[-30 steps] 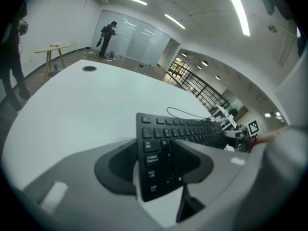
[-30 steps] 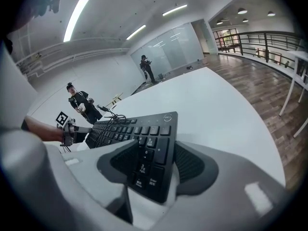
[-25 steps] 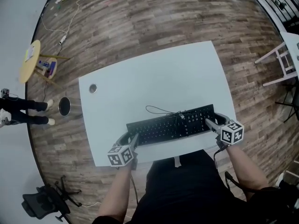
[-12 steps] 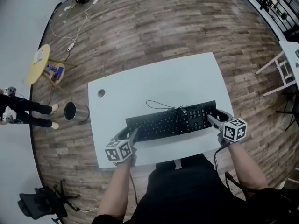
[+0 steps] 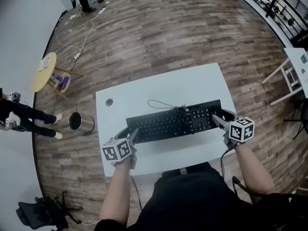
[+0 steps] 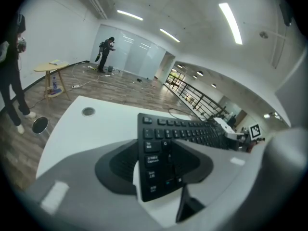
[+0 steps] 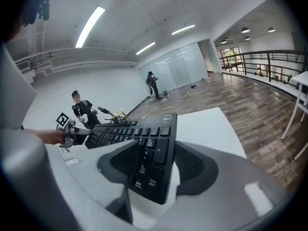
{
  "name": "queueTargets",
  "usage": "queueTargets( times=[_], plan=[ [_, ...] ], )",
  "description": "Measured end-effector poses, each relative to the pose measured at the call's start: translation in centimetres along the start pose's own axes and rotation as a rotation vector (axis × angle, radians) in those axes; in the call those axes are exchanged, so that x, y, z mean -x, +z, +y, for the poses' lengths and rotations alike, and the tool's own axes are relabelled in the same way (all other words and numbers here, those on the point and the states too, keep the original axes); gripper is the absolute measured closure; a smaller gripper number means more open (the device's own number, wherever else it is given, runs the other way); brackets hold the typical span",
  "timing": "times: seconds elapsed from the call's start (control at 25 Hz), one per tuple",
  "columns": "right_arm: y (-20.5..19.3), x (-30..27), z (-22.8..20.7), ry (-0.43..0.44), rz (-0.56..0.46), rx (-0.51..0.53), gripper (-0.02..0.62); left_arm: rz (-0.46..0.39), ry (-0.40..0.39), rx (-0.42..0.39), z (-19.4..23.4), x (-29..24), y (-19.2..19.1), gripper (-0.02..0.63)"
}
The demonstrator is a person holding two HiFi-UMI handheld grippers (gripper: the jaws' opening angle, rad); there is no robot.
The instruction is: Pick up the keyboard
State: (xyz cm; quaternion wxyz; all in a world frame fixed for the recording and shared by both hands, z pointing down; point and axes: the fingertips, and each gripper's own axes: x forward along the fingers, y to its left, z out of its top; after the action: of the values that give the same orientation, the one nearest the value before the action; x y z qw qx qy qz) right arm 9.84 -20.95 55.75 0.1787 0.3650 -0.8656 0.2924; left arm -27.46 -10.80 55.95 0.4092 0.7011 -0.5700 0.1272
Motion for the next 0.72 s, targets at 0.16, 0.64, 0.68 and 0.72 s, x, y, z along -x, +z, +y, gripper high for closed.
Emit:
queueTargets(
  times=[0.16,0.64,0.68,0.72],
  plan=[
    [2.5,-0.1,1.0,0.003,-0.019,0.005,0.367,-0.002,0.001,-0.002,0.1,0.9,2.6,0.407],
    [10.9,1.0,3.5,-0.008,-0.124,0.048,0.367,-0.093,0.008,-0.071,-1.3,4.2,11.0,0.403],
    [11.5,1.1,3.8,-0.006,-0.136,0.053,0.367,-0.101,0.006,-0.078,-1.4,4.5,11.7,0.403],
    [12.0,1.1,4.1,-0.005,-0.148,0.058,0.367,-0.110,0.006,-0.085,-1.4,4.9,12.3,0.403]
  ],
)
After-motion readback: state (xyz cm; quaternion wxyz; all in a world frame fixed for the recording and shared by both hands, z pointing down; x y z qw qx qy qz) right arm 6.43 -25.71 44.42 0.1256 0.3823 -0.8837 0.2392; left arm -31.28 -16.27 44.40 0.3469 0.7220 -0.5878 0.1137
